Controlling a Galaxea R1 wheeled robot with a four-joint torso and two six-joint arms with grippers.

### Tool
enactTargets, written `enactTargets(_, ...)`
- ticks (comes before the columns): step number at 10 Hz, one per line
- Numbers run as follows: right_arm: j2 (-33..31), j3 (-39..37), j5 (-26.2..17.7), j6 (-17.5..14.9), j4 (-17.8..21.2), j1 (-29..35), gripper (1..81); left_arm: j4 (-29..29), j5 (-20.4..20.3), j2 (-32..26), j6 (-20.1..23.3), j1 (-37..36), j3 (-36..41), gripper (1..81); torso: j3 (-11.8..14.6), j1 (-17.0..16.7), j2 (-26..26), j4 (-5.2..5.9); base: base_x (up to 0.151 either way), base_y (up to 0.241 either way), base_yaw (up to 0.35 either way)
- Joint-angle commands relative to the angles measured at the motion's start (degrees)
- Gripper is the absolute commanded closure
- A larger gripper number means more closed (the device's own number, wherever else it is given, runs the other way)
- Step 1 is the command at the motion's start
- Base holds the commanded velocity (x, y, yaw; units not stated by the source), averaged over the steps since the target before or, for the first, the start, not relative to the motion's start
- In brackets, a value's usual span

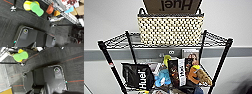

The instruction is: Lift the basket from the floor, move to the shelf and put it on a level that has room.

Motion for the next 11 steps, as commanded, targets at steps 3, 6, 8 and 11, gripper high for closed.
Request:
enactTargets(3, 8.81, -11.82, -0.40, -5.58, 0.94, -2.73, 1.0, 4.83, 0.81, 7.58, 0.36, 1.36, -8.51, 1.0, 0.02, -0.02, -0.02, 0.00, 0.000, 0.000, 0.000)
enactTargets(6, 12.59, -13.84, 5.84, -7.07, 0.85, -6.41, 1.0, 7.64, 0.81, 11.62, 0.36, 3.47, -14.31, 1.0, 0.07, -0.05, -0.05, 0.00, 0.000, 0.000, 0.000)
enactTargets(8, 16.27, -17.51, 6.72, -9.08, -0.21, -8.00, 1.0, 11.31, 0.99, 14.69, 0.36, 4.70, -17.99, 1.0, 0.09, -0.07, -0.05, 0.00, 0.000, 0.000, 0.000)
enactTargets(11, 20.94, -22.72, 9.45, -9.36, -0.29, -10.54, 1.0, 12.56, 1.52, 20.24, 0.36, 6.46, -24.94, 1.0, 0.09, -0.11, -0.09, 0.00, 0.000, 0.000, 0.000)
